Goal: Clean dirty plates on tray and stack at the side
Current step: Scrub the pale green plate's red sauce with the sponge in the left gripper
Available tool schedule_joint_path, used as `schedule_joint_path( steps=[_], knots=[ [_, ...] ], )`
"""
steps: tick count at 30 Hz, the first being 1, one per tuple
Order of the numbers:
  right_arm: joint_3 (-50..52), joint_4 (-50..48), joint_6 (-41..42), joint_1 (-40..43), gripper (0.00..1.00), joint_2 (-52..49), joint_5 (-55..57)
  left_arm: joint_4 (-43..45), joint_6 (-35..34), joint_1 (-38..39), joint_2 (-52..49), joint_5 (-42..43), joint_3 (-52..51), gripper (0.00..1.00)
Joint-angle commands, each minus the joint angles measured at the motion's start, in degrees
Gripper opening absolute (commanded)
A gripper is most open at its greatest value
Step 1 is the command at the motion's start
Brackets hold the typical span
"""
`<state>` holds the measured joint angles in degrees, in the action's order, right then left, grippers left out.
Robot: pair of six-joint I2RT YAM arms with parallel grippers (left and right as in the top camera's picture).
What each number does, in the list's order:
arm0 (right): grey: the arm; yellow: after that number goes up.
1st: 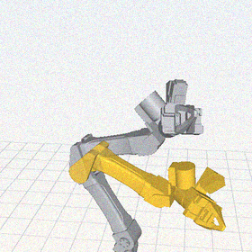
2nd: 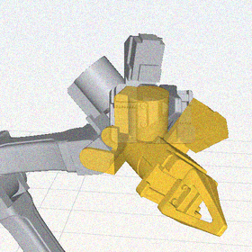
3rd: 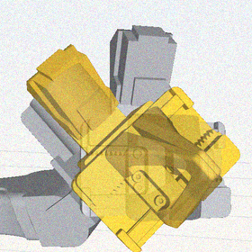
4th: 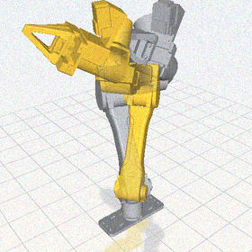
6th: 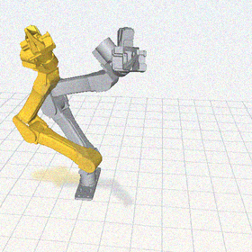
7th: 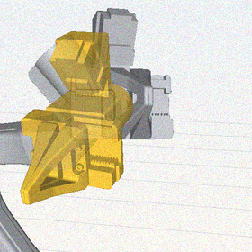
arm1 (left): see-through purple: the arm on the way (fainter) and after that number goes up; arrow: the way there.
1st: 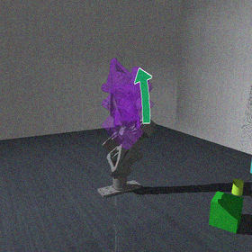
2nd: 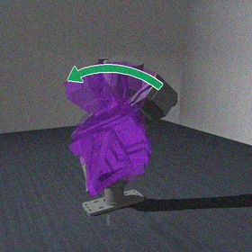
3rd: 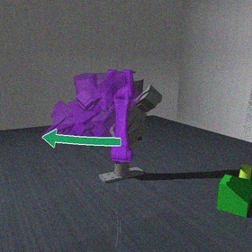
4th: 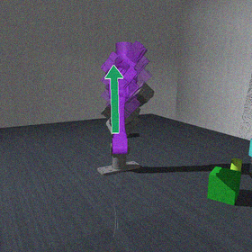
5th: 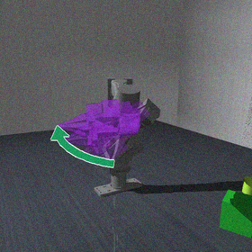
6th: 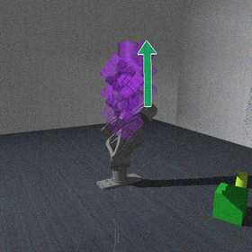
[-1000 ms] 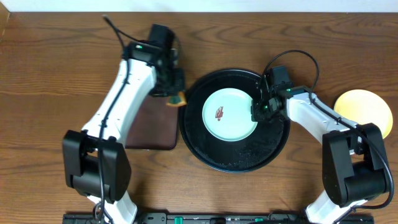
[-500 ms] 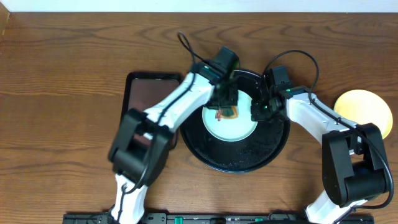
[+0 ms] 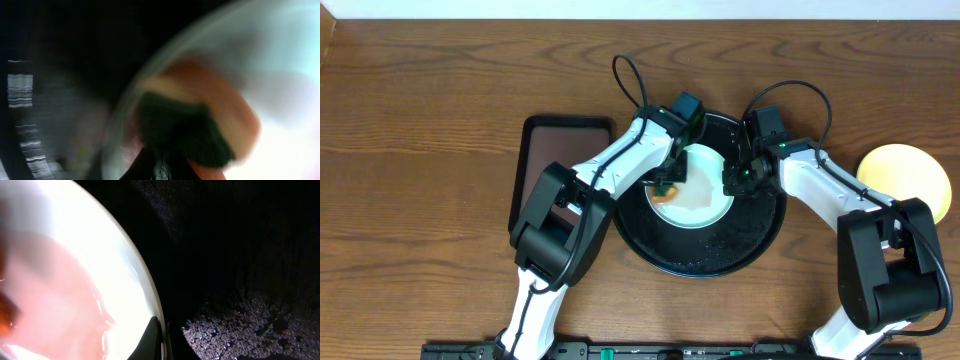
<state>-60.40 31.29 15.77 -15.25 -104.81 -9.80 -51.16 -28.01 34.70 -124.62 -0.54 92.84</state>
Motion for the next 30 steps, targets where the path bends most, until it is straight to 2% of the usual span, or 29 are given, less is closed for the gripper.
schedule_joint_path(
  steps=[1,5,9,11,15,19,21,23,25,30],
  knots=[
    [0.79,1.11,0.04,-0.39,0.01,-0.09,2.05,-2.40,1.81,-0.74,-1.40,-19.80,-0.83,0.08],
    [0.79,1.33,0.02,-0.39,0.01,-0.09,2.05,0.31,1.81,-0.55,-1.40,-16.90,-0.83,0.08],
    [0.79,1.36,0.04,-0.39,0.01,-0.09,2.05,8.11,1.75,-0.52,-1.64,-1.70,-0.90,0.07],
    [0.79,1.38,0.02,-0.39,0.01,-0.09,2.05,10.86,1.05,-0.37,-1.64,3.13,-0.90,0.07],
    [0.79,1.46,0.02,-0.39,0.01,-0.09,2.05,15.78,-1.51,-0.33,-1.64,11.39,-0.90,0.08],
    [0.79,1.46,0.00,-0.39,0.01,-0.09,2.05,19.37,-1.01,-0.17,-1.64,16.46,-0.90,0.07],
    [0.79,1.49,0.02,-0.39,0.01,-0.09,2.05,17.62,1.14,-0.31,-1.64,14.19,-0.90,0.07],
    [0.79,1.51,0.00,-0.39,0.01,-0.09,2.05,13.75,1.16,-0.42,-1.64,7.41,-0.90,0.07],
    [0.79,1.51,0.00,-0.39,0.01,-0.09,2.05,6.10,1.18,-0.68,-1.64,-3.78,-0.87,0.08],
    [0.79,1.49,0.02,-0.39,0.01,-0.09,2.05,-1.27,1.16,-1.16,-1.64,-13.88,-0.87,0.07]
  ],
)
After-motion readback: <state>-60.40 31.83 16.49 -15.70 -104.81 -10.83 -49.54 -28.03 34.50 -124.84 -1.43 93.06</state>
